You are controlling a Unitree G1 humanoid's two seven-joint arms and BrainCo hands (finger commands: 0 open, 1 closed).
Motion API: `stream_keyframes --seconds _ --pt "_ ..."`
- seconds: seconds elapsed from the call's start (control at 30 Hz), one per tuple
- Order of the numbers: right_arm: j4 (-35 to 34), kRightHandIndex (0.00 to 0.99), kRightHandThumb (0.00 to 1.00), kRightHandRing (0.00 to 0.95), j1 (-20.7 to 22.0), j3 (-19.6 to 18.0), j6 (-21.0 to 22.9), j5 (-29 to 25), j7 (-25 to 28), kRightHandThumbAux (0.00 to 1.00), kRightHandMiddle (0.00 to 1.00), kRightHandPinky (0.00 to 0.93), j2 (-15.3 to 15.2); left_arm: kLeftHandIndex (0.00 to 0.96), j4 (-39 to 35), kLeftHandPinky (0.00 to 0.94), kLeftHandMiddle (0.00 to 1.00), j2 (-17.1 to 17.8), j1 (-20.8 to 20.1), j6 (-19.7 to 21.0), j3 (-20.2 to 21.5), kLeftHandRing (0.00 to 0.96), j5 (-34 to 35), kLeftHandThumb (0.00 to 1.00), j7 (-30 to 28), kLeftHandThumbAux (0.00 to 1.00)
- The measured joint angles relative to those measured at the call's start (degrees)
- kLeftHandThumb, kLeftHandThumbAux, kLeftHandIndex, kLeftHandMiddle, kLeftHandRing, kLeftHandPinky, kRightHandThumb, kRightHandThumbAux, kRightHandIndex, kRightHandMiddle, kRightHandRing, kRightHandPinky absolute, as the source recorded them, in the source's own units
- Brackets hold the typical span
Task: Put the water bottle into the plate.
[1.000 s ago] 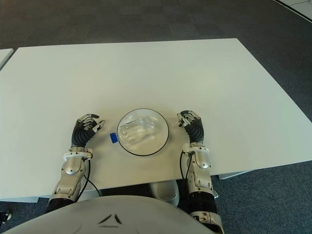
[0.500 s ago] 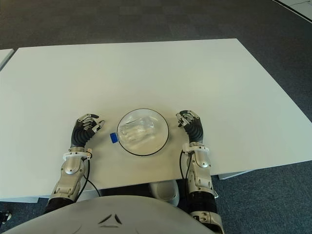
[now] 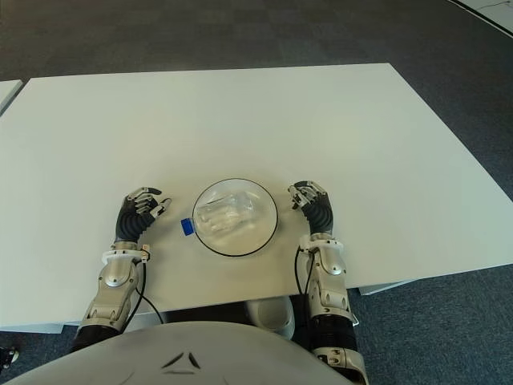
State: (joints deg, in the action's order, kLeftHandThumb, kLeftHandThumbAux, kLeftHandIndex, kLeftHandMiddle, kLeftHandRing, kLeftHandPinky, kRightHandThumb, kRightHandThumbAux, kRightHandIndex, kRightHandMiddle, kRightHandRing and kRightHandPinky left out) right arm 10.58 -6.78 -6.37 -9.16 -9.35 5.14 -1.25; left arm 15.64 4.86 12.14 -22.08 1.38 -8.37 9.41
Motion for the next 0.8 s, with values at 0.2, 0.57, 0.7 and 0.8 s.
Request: stream_keyframes --seconds 0.2,0.57,0.7,0.8 --pt "-0.44 0.436 0.701 0.851 -0.1 0.3 0.55 0.01 0.0 0.733 0.856 0.827 0.0 0.436 -0.14 0.652 0.697 0.01 0.02 0.17 -0.03 0.682 0.02 0.704 -0.01 0.717" --pt "-1.01 0.436 0.7 0.85 -0.36 0.35 1.13 -0.17 0.21 0.734 0.855 0.828 0.09 0.435 -1.02 0.654 0.693 0.03 0.23 1.22 -0.05 0.681 0.04 0.703 -0.32 0.717" --pt "-1.08 0.436 0.699 0.851 -0.37 0.33 1.26 -0.2 0.25 0.734 0.857 0.827 0.12 0.436 -1.13 0.654 0.694 0.03 0.23 1.35 -0.05 0.681 0.05 0.703 -0.57 0.717" --pt "-1.13 0.436 0.699 0.852 -0.39 0.33 1.3 -0.21 0.34 0.734 0.858 0.826 0.12 0.436 -1.23 0.654 0.694 0.03 0.23 1.48 -0.04 0.683 0.07 0.703 -0.66 0.717"
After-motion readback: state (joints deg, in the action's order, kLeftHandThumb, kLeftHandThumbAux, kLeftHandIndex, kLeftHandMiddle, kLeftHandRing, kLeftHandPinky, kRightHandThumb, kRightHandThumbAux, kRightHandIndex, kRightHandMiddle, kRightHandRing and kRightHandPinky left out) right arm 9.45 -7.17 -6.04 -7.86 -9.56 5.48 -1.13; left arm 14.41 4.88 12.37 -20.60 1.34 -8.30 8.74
